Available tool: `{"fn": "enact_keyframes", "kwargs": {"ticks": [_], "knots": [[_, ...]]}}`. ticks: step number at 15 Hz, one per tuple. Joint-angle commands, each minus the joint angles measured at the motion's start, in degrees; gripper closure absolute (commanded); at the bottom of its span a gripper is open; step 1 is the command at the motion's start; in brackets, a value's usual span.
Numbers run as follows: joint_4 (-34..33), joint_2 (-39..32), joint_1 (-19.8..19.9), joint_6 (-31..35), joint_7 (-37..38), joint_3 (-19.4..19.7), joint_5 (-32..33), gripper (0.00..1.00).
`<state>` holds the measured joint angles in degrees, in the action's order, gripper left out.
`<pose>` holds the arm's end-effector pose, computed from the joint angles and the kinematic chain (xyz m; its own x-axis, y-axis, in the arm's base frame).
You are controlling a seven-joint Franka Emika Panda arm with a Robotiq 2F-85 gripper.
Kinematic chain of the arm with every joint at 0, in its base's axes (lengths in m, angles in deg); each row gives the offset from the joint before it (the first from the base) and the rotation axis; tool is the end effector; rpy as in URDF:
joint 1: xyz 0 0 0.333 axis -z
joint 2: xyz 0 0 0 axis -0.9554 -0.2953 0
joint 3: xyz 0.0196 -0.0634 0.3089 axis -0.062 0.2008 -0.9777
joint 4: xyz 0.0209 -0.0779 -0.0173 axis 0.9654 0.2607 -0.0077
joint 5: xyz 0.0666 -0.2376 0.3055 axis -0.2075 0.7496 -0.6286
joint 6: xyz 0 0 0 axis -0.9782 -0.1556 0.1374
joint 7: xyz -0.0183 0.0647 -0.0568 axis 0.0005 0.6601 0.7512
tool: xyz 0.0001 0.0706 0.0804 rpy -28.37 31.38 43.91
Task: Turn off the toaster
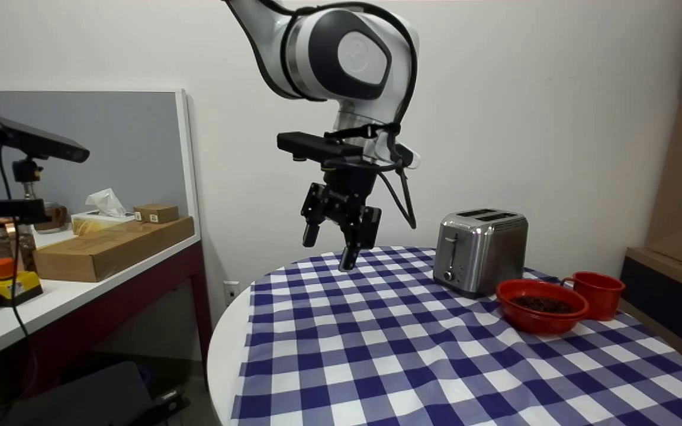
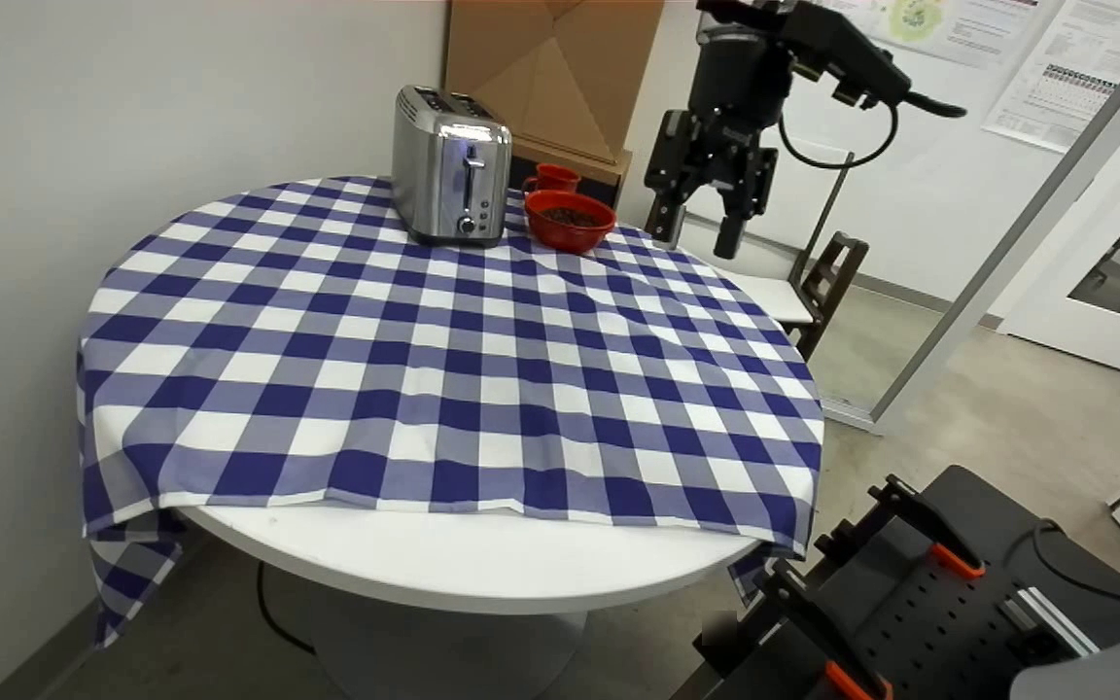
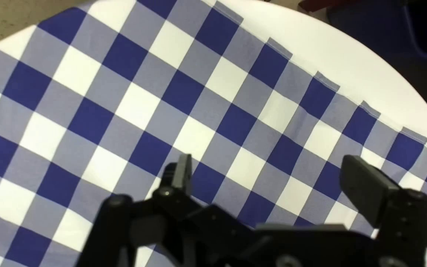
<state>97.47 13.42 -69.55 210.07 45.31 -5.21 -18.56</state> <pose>0.4652 0.0057 0.3124 0.9726 -0.0042 -0.2326 -0.0349 -0.9912 -0.1280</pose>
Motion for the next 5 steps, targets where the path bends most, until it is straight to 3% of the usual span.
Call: {"fn": "enact_keyframes", "kwargs": {"ticks": [1, 5], "knots": [[1.7, 2.2, -1.2, 0.0, 0.1, 1.6, -0.2, 0.00], [3.9, 4.6, -1.2, 0.6, 0.1, 1.8, -0.4, 0.00]]}}
